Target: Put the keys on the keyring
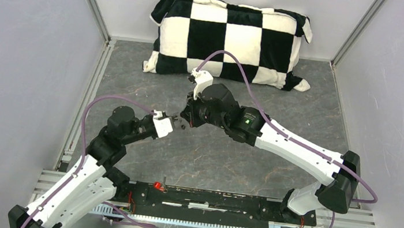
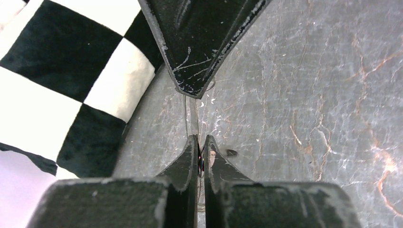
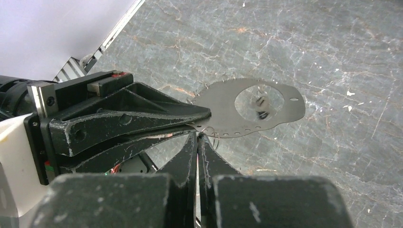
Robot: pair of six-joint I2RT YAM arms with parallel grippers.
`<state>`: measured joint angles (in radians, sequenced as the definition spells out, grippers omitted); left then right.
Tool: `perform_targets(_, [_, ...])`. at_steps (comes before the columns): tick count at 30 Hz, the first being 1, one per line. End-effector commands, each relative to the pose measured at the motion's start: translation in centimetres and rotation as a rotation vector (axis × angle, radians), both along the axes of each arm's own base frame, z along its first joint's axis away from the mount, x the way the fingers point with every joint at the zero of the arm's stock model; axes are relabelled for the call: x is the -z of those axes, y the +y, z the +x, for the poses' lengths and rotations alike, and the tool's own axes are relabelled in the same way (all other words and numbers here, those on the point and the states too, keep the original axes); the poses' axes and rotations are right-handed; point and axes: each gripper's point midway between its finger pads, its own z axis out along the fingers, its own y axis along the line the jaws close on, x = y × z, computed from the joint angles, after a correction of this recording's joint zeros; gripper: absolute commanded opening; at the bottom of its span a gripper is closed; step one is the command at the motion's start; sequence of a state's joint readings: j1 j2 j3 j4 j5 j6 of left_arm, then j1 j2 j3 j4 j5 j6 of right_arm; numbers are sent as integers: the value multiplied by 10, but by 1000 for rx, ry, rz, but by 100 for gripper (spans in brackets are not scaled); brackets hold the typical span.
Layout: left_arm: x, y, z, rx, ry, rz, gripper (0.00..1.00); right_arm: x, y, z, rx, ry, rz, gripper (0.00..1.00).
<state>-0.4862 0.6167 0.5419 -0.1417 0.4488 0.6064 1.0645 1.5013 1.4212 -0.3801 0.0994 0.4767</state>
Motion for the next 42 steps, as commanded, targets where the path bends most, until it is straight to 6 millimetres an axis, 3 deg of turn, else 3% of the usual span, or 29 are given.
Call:
perform_targets(1, [-21,8,7,-3,-205,83,2,2,-6,-9,-15,42,18,0])
perform_targets(14, [-31,19,9,-22,-373,161,2,30,-17,-12,-5,136,4,0])
perform_targets(22, [-40,22,6,-19,-494,192,2,34,-7,-21,-76,195,35,0])
perform_targets(24, [-36,19,2,8,-463,186,2,24,-2,-20,-112,167,36,9])
perform_targets(27, [-29,13,-5,37,-330,131,2,0,3,-15,-142,99,57,36])
perform_targets(29, [-23,8,-9,44,-208,88,2,-15,5,-13,-169,42,63,47])
perform_targets(36, [-27,-6,-23,33,114,-108,2,-69,-3,-4,-228,-208,70,63])
perform_targets(42, [-52,-17,-36,73,226,-219,2,-93,-27,-6,-255,-433,65,72])
